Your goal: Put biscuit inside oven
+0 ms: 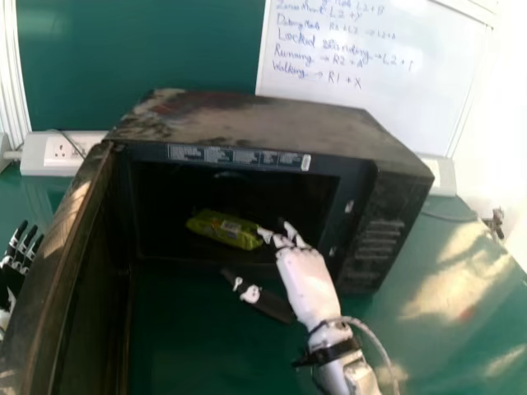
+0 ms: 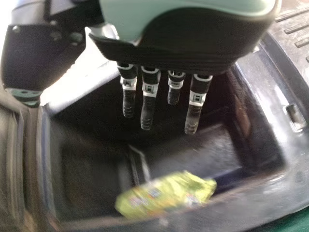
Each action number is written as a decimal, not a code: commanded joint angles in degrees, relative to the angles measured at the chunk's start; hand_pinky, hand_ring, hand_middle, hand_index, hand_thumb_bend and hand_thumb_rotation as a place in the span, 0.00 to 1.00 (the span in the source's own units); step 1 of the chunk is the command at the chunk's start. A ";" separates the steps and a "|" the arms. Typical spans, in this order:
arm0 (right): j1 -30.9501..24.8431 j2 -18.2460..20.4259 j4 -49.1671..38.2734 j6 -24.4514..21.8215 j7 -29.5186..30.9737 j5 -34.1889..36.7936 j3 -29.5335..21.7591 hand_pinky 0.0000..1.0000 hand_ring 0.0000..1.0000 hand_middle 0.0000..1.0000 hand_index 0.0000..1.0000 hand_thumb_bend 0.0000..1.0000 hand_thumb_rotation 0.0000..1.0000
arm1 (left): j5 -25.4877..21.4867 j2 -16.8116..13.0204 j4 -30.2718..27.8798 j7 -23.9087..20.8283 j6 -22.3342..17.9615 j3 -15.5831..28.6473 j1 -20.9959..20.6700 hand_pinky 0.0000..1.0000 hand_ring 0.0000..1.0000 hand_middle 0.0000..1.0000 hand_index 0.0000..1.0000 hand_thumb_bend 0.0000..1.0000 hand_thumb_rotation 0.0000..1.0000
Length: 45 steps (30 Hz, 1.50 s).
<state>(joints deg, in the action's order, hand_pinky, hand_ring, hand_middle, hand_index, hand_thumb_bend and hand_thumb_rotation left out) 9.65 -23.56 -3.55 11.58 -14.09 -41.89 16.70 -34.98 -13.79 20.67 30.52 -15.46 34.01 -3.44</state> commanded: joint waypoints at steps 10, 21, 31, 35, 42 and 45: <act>-4.07 0.56 4.75 10.11 -1.12 9.87 -6.50 0.67 0.71 0.75 0.82 0.83 0.59 | -0.32 1.68 2.37 0.71 -0.64 -0.50 0.92 0.66 0.73 0.80 0.89 0.14 0.00; -6.09 4.28 10.64 17.21 -0.33 21.76 -12.79 0.45 0.54 0.62 0.76 0.80 0.54 | -0.29 1.69 2.44 0.46 -0.50 -0.49 0.70 0.69 0.73 0.79 0.88 0.13 0.00; -6.49 6.60 12.41 17.06 -1.64 22.94 -16.84 0.29 0.36 0.47 0.71 0.75 0.55 | -0.20 1.62 2.56 0.33 -0.61 -0.48 0.68 0.68 0.73 0.78 0.88 0.14 0.00; -6.35 7.22 13.01 16.35 -2.85 22.28 -18.08 0.25 0.31 0.42 0.69 0.74 0.56 | -0.20 1.58 2.56 0.27 -0.55 -0.43 0.69 0.69 0.73 0.78 0.88 0.14 0.00; -5.25 8.36 16.79 17.64 -3.71 24.35 -20.41 0.23 0.28 0.38 0.66 0.71 0.53 | -0.34 1.49 2.35 0.39 -0.33 -0.40 0.82 0.68 0.73 0.79 0.88 0.13 0.00; -4.48 8.35 18.98 17.84 -4.78 24.15 -21.43 0.24 0.29 0.38 0.65 0.68 0.54 | -0.44 1.48 2.55 0.30 -0.27 -0.31 0.66 0.67 0.72 0.78 0.88 0.14 0.00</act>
<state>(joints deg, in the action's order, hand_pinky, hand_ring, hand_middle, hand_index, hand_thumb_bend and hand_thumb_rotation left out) 3.93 -15.57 14.12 29.07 -17.86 -18.30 -3.76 -34.97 -13.87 21.54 30.78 -15.67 34.02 -3.73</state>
